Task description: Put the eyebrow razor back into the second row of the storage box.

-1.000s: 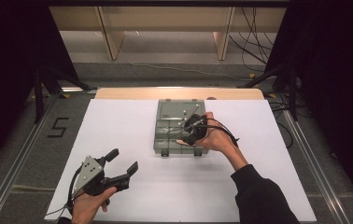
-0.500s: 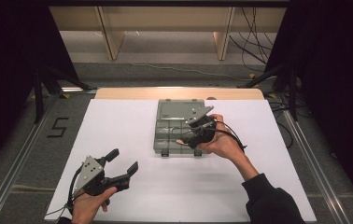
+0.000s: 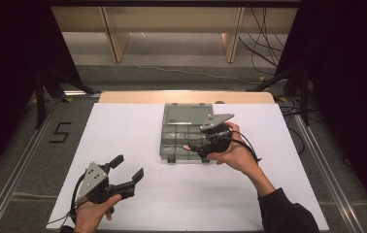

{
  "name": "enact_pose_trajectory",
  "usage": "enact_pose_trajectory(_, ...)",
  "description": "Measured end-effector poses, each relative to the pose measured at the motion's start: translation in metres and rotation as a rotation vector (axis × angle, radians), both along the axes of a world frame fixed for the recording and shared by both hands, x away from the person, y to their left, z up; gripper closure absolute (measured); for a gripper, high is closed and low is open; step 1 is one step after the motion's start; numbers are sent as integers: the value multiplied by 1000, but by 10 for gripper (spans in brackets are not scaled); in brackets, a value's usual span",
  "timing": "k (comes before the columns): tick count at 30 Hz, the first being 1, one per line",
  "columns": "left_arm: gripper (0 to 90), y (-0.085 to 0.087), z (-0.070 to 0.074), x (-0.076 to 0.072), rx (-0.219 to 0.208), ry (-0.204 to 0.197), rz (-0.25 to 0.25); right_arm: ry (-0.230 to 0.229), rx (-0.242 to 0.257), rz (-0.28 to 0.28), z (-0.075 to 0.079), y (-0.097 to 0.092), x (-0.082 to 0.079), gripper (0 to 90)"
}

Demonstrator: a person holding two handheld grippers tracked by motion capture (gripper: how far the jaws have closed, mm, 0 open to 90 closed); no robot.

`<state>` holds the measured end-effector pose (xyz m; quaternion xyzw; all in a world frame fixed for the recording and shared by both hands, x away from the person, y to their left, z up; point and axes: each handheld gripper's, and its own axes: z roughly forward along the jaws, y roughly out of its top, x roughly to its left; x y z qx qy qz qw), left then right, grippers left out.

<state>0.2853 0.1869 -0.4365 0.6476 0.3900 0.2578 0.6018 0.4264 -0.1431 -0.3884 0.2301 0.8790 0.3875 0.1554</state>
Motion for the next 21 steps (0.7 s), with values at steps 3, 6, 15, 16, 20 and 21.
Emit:
enact_pose_trajectory(3, 167, 0, 0, 0, 0, 1, 1, -5, 21, -10, -1, -1, -4, 260)
enact_pose_trajectory(6, 167, 0, 0, 0, 0, 1, 1, -7, 37, -11, -1, -3, -7, 260)
enact_pose_trajectory(15, 167, 0, 0, 0, 2, -1, -1, -6, 94, -7, -2, -7, -18, 253)
enact_pose_trajectory(16, 167, 0, 0, 0, 2, -1, -1, -9, 103, -6, -2, -7, -19, 254)
enact_pose_trajectory(20, 167, 0, 0, 0, 0, 0, 0, -5, 107, -5, -2, -10, -23, 253)
enact_pose_trajectory(21, 167, 0, 0, 0, 0, 0, 0, -3, 115, -4, -2, -11, -24, 253)
